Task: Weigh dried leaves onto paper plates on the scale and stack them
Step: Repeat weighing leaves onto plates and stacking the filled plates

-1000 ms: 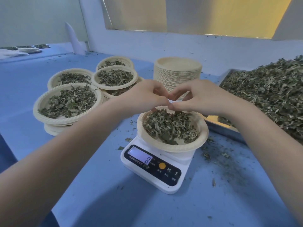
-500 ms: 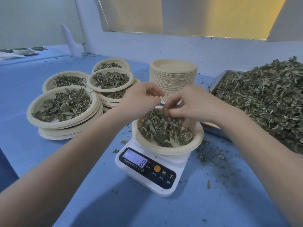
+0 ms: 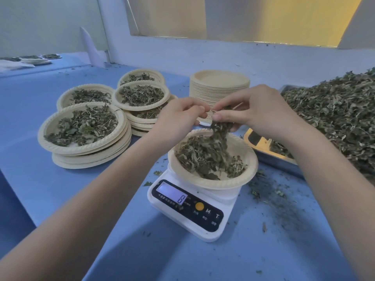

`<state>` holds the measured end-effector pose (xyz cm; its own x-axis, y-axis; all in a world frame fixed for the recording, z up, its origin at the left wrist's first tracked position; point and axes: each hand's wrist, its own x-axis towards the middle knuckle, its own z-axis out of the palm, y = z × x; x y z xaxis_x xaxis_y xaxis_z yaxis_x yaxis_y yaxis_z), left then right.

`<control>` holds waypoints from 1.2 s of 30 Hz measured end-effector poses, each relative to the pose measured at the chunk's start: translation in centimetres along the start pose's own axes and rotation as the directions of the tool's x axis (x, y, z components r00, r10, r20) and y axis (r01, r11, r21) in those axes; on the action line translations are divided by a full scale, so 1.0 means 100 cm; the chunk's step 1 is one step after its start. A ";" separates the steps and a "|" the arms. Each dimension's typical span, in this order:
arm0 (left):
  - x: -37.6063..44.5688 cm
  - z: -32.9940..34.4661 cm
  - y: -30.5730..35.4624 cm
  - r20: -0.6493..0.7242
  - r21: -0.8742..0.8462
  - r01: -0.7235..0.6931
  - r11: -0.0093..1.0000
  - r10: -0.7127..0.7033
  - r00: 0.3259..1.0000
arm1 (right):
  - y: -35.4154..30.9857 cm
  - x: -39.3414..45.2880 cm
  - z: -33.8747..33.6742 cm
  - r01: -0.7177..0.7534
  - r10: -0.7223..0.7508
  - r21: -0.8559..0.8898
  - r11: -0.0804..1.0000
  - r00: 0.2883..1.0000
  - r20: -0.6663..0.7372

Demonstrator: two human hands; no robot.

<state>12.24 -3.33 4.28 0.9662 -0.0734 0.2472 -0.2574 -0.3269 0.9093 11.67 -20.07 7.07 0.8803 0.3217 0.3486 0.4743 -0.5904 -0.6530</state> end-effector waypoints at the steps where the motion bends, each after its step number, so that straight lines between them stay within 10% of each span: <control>1: 0.000 0.000 -0.001 0.001 0.000 0.005 1.000 -0.005 1.000 | 0.000 -0.001 0.001 -0.002 0.002 0.024 1.000 1.000 -0.008; 36: -0.006 0.012 -0.018 -0.092 0.037 -0.080 0.996 0.083 0.992 | 0.010 -0.006 -0.010 -0.032 0.036 0.039 0.999 0.991 -0.126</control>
<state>12.13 -3.80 2.14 0.9361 -0.0130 0.3515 -0.3330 -0.3548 0.8736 11.64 -21.56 6.90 0.8905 0.2038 0.4069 0.4457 -0.5712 -0.6893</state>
